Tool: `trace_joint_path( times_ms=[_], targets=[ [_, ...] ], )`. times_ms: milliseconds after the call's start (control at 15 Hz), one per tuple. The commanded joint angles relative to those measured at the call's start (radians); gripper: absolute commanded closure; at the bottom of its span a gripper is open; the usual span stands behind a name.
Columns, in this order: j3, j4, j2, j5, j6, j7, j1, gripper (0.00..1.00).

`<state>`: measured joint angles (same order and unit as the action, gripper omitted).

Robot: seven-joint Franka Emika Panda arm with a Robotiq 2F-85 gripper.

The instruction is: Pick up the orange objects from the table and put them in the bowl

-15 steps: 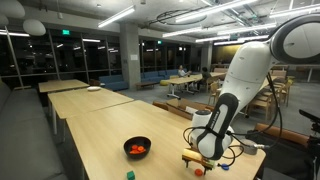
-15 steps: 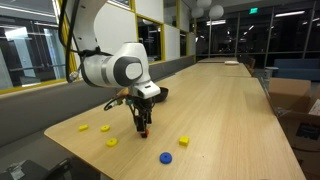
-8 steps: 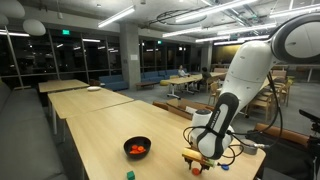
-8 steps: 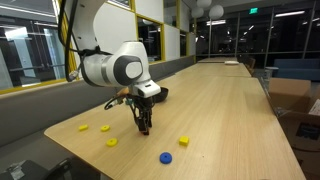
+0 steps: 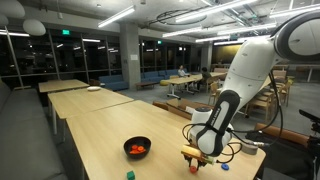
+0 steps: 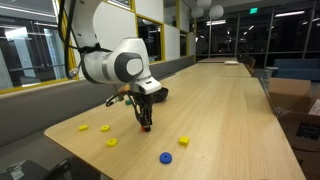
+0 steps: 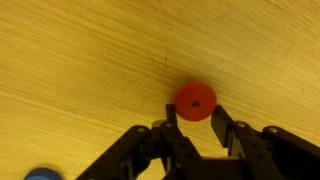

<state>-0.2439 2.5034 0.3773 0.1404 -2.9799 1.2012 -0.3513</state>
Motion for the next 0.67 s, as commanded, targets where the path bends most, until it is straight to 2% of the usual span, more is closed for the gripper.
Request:
trace_joint_path(
  times_ms=[0,267,600],
  targets=[
    [-0.001,-0.026,-0.053,-0.044,0.047,-0.034,0.028,0.76],
    [0.042,-0.142,-0.064,-0.067,0.12,-0.128,0.098,0.76],
    [0.178,-0.406,0.006,0.001,0.285,-0.368,0.237,0.76]
  ],
)
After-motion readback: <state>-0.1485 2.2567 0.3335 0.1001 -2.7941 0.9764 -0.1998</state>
